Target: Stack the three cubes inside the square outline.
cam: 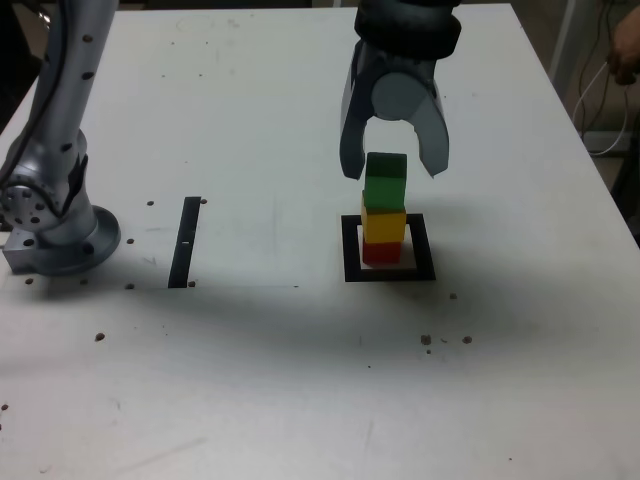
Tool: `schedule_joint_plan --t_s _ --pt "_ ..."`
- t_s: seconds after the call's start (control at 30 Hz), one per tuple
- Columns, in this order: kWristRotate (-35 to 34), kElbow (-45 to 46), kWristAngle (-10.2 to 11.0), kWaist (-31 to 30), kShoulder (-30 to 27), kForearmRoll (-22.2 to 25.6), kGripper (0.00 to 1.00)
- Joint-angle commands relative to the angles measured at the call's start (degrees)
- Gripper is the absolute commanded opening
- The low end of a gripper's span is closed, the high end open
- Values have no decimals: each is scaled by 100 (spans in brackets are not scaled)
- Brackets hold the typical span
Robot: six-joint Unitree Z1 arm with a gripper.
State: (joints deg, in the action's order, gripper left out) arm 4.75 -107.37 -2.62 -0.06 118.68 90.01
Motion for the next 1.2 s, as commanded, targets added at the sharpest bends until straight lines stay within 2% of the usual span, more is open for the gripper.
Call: schedule_joint_plan --t_s 0.0,0.33,0.8,0.97,1.17 --pt "4 35 22 -11 -91 28 100" --pt "-77 689 223 23 -853 -23 100" --pt "-168 2832 809 221 -2114 -621 100" --pt "-417 3793 792 226 -2473 -990 100" --pt "-625 4812 614 227 -2880 -1516 100"
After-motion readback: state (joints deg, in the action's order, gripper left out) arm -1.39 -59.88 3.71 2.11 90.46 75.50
